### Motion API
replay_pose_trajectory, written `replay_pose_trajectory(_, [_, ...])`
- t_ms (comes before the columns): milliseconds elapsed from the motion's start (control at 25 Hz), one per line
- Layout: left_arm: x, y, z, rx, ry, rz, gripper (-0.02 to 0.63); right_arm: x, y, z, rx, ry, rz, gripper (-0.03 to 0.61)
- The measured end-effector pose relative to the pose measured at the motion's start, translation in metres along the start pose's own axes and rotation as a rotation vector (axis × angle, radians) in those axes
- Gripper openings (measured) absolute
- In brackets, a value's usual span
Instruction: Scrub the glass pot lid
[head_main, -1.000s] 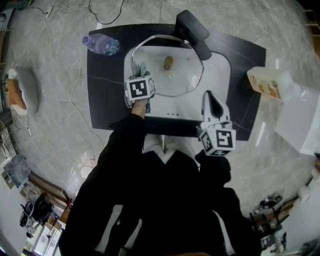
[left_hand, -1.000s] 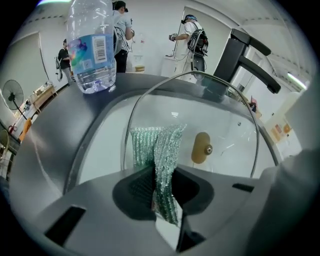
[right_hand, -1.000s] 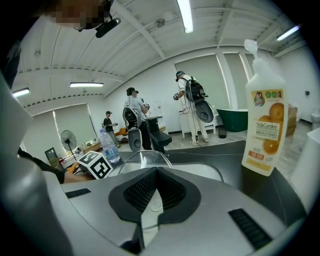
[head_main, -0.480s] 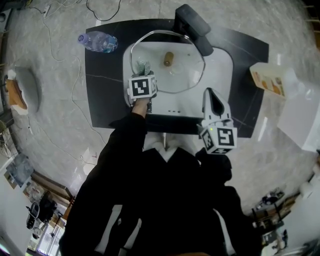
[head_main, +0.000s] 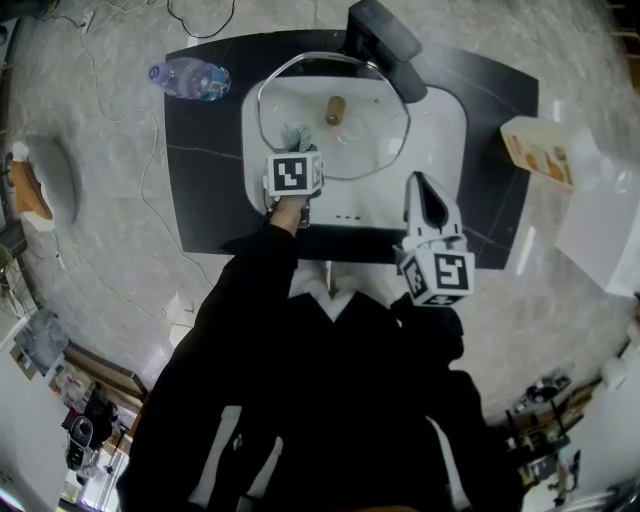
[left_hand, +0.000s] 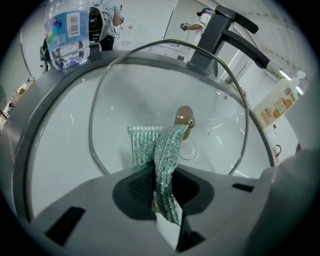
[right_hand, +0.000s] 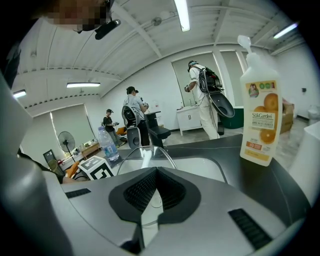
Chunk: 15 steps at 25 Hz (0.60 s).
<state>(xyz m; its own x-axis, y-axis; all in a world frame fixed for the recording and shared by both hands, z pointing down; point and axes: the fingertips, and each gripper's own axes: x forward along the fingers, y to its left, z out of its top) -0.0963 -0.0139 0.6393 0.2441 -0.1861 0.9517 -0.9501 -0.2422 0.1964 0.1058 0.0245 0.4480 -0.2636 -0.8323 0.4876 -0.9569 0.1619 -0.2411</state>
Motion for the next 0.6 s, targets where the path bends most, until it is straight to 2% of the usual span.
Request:
replay_pose_trajectory(120, [0.003,-0.009,-0.008,0.012,0.033,-0.022,0.066,-0.001,-0.002,-0.003,0.005,0.003,-0.009,0.003])
replay_pose_trajectory(280, [0.005,-0.015,-0.011,0.017,0.038,-0.035,0.066,-0.003,0.0,-0.006,0.001,0.006,-0.009,0.003])
replay_pose_trajectory(480, [0.008,-0.034,-0.006,0.021,0.019,-0.099,0.066,-0.004,0.003,-0.008,0.003,0.004,-0.01,0.003])
replay_pose_trajectory(600, [0.01,-0.043,-0.012,-0.004,0.037,-0.131,0.066,-0.006,0.002,-0.009,0.004,0.003,-0.013,0.003])
